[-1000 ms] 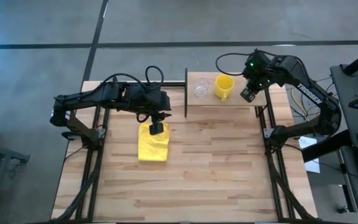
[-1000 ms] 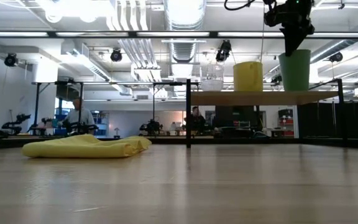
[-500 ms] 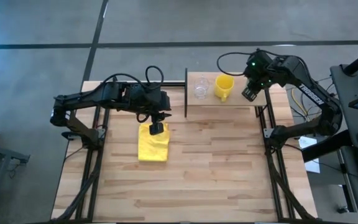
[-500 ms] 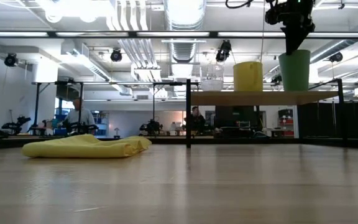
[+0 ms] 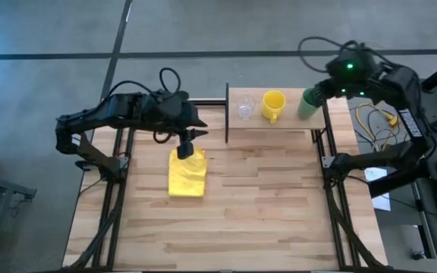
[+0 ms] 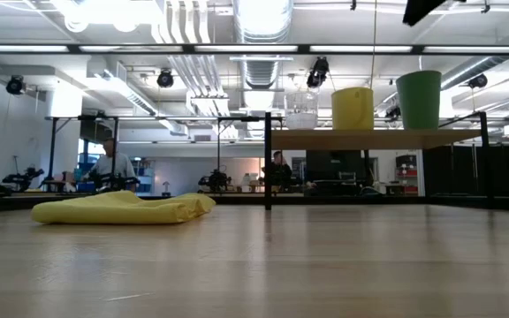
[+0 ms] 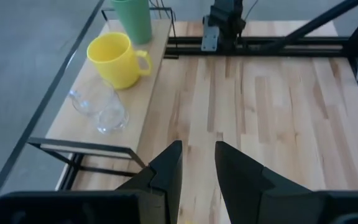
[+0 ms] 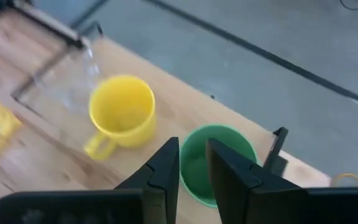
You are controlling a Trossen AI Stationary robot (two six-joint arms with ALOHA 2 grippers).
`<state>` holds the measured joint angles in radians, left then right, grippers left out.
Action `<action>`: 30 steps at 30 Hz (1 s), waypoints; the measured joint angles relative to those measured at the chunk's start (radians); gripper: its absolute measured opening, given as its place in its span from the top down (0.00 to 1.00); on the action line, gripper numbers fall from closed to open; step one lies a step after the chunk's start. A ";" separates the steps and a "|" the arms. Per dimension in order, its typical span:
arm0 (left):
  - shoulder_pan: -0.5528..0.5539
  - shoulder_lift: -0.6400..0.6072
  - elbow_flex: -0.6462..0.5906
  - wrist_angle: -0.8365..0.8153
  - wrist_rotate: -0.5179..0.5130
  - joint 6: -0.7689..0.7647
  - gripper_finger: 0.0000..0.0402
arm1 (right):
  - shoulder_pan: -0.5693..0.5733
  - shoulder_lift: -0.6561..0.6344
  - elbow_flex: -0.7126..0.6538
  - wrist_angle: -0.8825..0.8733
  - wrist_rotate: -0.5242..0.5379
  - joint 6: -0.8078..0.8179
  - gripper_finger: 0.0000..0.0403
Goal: Stack small to large cups/mugs on shelf
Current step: Return to Home Position
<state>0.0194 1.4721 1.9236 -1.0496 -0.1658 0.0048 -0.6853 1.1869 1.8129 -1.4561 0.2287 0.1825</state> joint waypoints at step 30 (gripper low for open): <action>-0.114 -0.011 -0.019 0.287 -0.168 -0.209 0.80 | 0.479 -0.430 -0.679 0.877 -0.188 0.163 0.80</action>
<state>-0.0944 1.4609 1.9041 -0.7624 -0.3335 -0.2046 -0.2063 0.7567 1.1344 -0.5786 0.0410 0.3453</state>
